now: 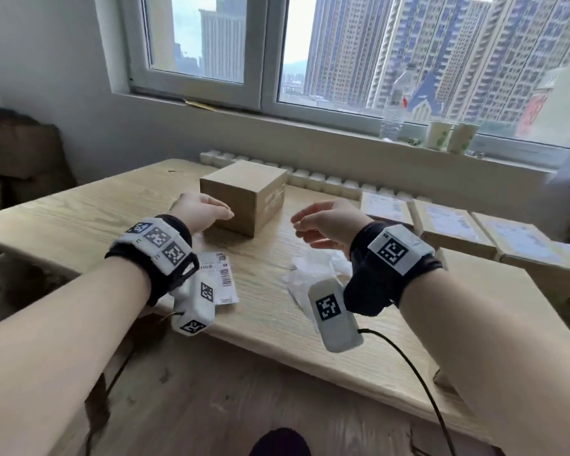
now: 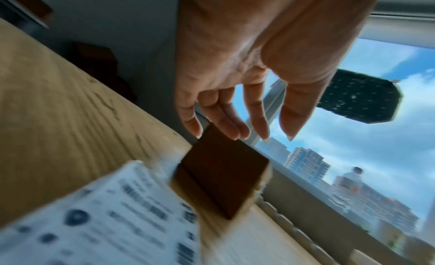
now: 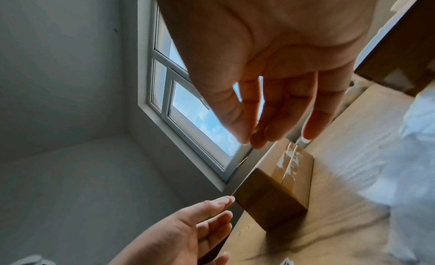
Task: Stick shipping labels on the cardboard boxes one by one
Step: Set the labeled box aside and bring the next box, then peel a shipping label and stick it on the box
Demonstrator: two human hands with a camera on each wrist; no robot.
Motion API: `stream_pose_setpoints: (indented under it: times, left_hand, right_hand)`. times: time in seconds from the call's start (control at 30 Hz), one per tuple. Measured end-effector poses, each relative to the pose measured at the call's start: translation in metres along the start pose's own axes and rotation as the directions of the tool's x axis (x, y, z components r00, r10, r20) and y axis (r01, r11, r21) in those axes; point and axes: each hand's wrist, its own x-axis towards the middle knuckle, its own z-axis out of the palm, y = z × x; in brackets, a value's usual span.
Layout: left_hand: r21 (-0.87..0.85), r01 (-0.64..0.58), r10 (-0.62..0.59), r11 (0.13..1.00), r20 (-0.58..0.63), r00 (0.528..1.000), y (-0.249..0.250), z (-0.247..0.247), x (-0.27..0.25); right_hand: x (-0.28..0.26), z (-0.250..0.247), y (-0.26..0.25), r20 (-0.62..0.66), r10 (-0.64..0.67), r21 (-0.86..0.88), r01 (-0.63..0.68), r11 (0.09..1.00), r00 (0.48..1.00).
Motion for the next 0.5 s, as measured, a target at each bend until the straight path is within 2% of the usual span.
stream_pose_setpoints:
  times: [0.1, 0.27, 0.5]
  left_hand:
    - [0.002, 0.093, -0.093, 0.996, -0.014, 0.996, -0.027, -0.017, 0.007]
    - [-0.078, 0.289, -0.283, 0.954, 0.077, 0.956, -0.057, -0.024, 0.015]
    - [0.278, 0.215, -0.249, 0.936, 0.091, 0.964, -0.068, -0.014, 0.017]
  right_hand:
    - [0.013, 0.026, -0.003, 0.037, 0.01, -0.035, -0.009, 0.999, 0.999]
    - [0.026, 0.053, -0.001, 0.063, 0.041, -0.069, -0.036, 0.997, 0.997]
    - [0.031, 0.064, 0.014, 0.087, 0.099, -0.104, -0.09, 0.991, 0.991]
